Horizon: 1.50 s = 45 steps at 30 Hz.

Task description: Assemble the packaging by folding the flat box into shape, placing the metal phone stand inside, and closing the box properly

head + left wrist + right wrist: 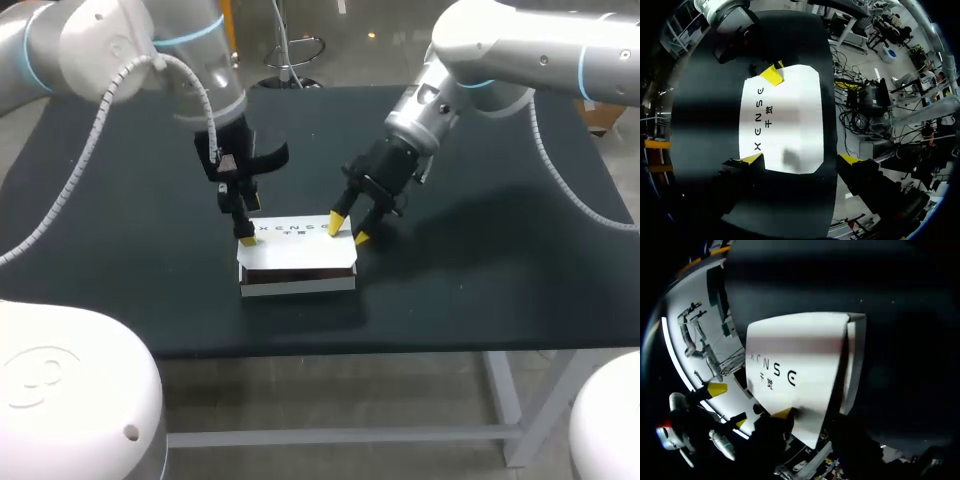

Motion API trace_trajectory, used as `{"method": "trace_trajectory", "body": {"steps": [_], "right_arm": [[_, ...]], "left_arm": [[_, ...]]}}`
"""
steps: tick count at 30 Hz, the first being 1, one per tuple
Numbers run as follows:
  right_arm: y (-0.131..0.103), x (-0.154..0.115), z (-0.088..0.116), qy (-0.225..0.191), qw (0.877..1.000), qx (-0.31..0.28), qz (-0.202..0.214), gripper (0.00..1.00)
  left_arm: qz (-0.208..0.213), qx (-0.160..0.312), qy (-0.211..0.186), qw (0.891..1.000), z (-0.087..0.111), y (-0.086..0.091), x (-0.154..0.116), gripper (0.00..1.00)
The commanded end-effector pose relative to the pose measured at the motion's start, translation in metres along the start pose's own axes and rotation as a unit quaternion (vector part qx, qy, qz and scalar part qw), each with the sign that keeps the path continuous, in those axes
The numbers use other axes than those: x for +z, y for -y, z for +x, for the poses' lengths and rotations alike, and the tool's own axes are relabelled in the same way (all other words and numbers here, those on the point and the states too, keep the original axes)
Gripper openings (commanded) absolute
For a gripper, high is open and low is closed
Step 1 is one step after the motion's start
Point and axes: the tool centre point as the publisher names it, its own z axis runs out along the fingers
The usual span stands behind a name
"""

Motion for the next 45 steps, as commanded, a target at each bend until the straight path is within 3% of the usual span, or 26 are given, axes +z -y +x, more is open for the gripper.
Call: {"method": "trace_trajectory", "body": {"steps": [1, 3, 5, 13, 23, 25, 26, 30, 45], "right_arm": [[-0.003, 0.000, 0.001, 0.001, 1.000, 0.000, 0.004, 0.44], [-0.003, 0.000, 0.001, 0.001, 1.000, 0.000, 0.004, 0.44], [-0.003, 0.000, 0.001, 0.001, 1.000, 0.000, 0.004, 0.44], [-0.003, 0.000, 0.001, 0.001, 1.000, 0.000, 0.004, 0.44], [-0.003, 0.000, 0.001, 0.001, 1.000, 0.000, 0.004, 0.44], [-0.003, 0.000, 0.001, 0.001, 1.000, 0.000, 0.004, 0.44], [-0.003, 0.000, 0.001, 0.001, 1.000, 0.000, 0.004, 0.44], [-0.003, 0.000, 0.001, 0.001, 1.000, 0.000, 0.004, 0.44], [-0.003, 0.000, 0.001, 0.001, 1.000, 0.000, 0.004, 0.44]], "left_arm": [[0.013, 0.012, 0.056, 0.998, 0.013, -0.003, 0.006, 1.00], [0.003, 0.002, 0.064, 0.998, 0.013, 0.001, 0.008, 1.00], [-0.028, -0.039, 0.051, 0.998, 0.010, 0.008, 0.006, 1.00], [-0.028, -0.039, 0.051, 0.998, 0.010, 0.008, 0.006, 1.00], [-0.022, -0.009, 0.077, 0.997, 0.008, 0.008, 0.027, 1.00], [-0.023, -0.010, 0.076, 0.997, 0.006, 0.010, 0.029, 0.85], [-0.024, -0.010, 0.076, 0.997, 0.005, 0.010, 0.031, 0.84], [-0.027, -0.010, 0.076, 0.997, 0.005, 0.012, 0.035, 0.87], [-0.030, -0.011, 0.103, 0.994, 0.000, 0.013, 0.047, 0.80]]}}
